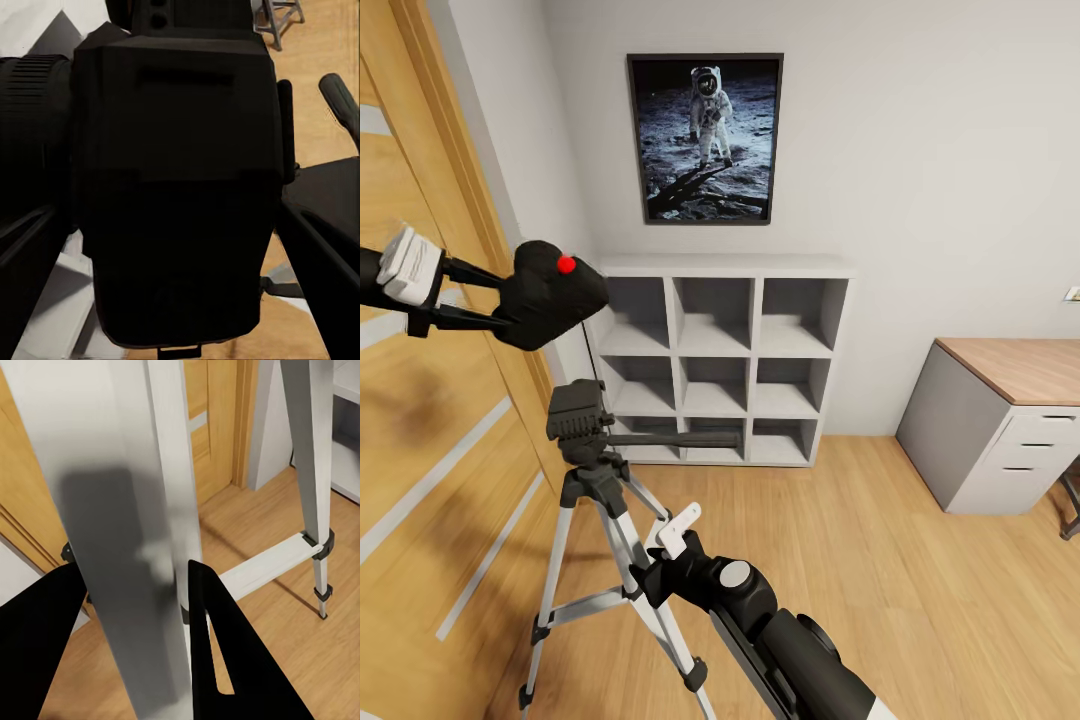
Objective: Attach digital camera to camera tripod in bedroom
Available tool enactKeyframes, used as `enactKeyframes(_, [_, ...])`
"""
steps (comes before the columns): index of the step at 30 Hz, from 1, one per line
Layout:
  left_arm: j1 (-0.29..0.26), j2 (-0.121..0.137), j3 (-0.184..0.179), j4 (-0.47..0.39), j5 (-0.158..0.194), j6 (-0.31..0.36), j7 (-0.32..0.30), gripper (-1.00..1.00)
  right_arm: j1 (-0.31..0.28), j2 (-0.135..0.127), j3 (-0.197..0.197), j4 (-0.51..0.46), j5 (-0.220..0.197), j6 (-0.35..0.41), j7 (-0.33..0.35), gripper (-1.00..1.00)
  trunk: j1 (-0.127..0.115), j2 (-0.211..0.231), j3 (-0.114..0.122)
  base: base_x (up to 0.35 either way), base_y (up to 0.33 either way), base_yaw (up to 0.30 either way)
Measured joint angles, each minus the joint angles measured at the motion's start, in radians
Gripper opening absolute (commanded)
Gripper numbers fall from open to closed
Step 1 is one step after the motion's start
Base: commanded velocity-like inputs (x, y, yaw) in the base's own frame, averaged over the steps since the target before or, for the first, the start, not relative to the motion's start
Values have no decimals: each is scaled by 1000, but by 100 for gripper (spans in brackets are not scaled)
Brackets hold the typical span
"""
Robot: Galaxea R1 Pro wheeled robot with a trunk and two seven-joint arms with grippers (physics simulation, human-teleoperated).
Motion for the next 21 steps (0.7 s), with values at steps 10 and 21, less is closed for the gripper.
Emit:
enactKeyframes(10, [-71,-20,-198,161,25,-107,-47,-100,0,0,0,-1,1,0,1,-100,0,0,0,0,0,0])
enactKeyframes(21, [-205,-29,-405,238,111,-130,-55,-100,0,0,1,0,2,-3,1,-100,0,0,0,0,0,0])
